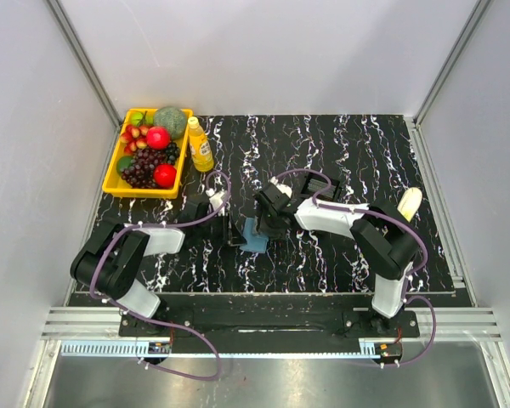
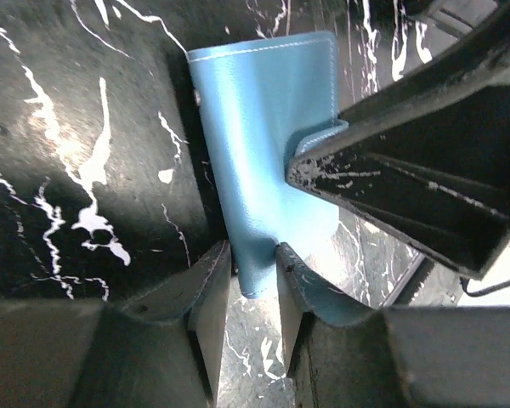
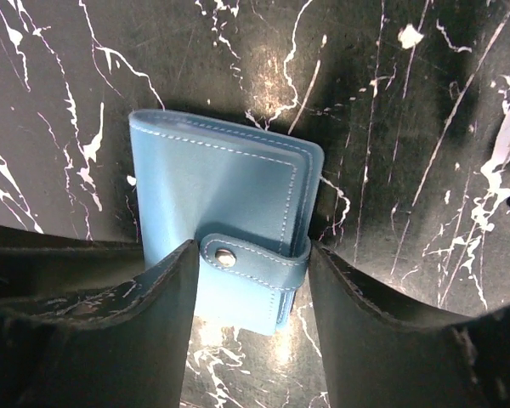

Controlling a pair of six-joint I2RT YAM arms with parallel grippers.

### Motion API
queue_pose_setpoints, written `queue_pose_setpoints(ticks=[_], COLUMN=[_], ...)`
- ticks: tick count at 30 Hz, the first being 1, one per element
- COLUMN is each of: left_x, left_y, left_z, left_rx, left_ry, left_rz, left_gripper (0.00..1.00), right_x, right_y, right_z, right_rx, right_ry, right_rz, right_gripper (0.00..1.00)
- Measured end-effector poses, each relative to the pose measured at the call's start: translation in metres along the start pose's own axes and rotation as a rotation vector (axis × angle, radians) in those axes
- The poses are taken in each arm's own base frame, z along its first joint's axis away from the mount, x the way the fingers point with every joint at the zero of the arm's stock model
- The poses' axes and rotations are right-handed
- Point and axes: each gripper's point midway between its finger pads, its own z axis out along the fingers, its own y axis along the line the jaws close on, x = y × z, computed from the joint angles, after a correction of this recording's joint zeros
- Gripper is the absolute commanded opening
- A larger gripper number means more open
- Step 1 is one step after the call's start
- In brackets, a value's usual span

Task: Put the credit cards into the card holder
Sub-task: Open the card holder at the center of the board.

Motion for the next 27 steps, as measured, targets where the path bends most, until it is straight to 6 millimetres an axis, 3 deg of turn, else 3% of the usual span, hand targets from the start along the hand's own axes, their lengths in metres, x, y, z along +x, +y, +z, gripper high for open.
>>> queue_pose_setpoints(ticks=[1, 2, 3, 5, 6, 8, 9, 15, 18, 20, 22, 25, 27], left_x=[0.003, 0.005, 0.007, 0.006, 0.004, 0.001, 0.0, 0.003, 0.005, 0.004, 0.004, 0.004, 0.004], left_y=[-0.002, -0.003, -0.005, -0.013, -0.017, -0.021, -0.021, -0.01, -0.007, -0.009, -0.011, -0.011, -0.01], left_z=[0.0, 0.0, 0.0, 0.0, 0.001, 0.001, 0.001, 0.005, 0.005, 0.004, 0.004, 0.004, 0.004], left_rx=[0.015, 0.03, 0.042, 0.091, 0.108, 0.127, 0.129, 0.091, 0.076, 0.085, 0.089, 0.088, 0.082], left_ry=[0.005, 0.008, 0.01, 0.008, 0.0, -0.012, -0.015, -0.016, -0.017, -0.018, -0.018, -0.017, -0.013], left_rz=[-0.004, -0.008, -0.012, -0.023, -0.027, -0.034, -0.041, -0.079, -0.09, -0.087, -0.088, -0.093, -0.101], left_gripper=[0.32, 0.48, 0.54, 0.66, 0.65, 0.61, 0.54, 0.19, 0.42, 0.22, 0.22, 0.0, 0.0], right_x=[0.0, -0.001, -0.001, -0.003, -0.003, -0.003, -0.003, -0.003, -0.002, -0.001, 0.0, 0.0, 0.001], right_y=[0.0, 0.001, 0.001, 0.001, 0.002, 0.003, 0.003, 0.006, 0.006, 0.007, 0.009, 0.01, 0.011], right_z=[0.0, 0.001, 0.001, 0.002, 0.003, 0.005, 0.005, 0.006, 0.005, 0.005, 0.005, 0.005, 0.005], right_rx=[-0.004, -0.008, -0.01, -0.019, -0.025, -0.042, -0.048, -0.102, -0.123, -0.142, -0.163, -0.185, -0.189], right_ry=[0.0, 0.002, 0.003, 0.004, 0.004, 0.01, 0.011, 0.016, 0.007, 0.003, 0.008, 0.018, 0.02], right_rz=[-0.005, -0.01, -0.011, -0.016, -0.016, -0.019, -0.018, -0.014, -0.012, -0.012, -0.012, -0.009, -0.009], right_gripper=[0.56, 0.54, 0.53, 0.46, 0.42, 0.38, 0.33, 0.3, 0.29, 0.3, 0.31, 0.39, 0.5])
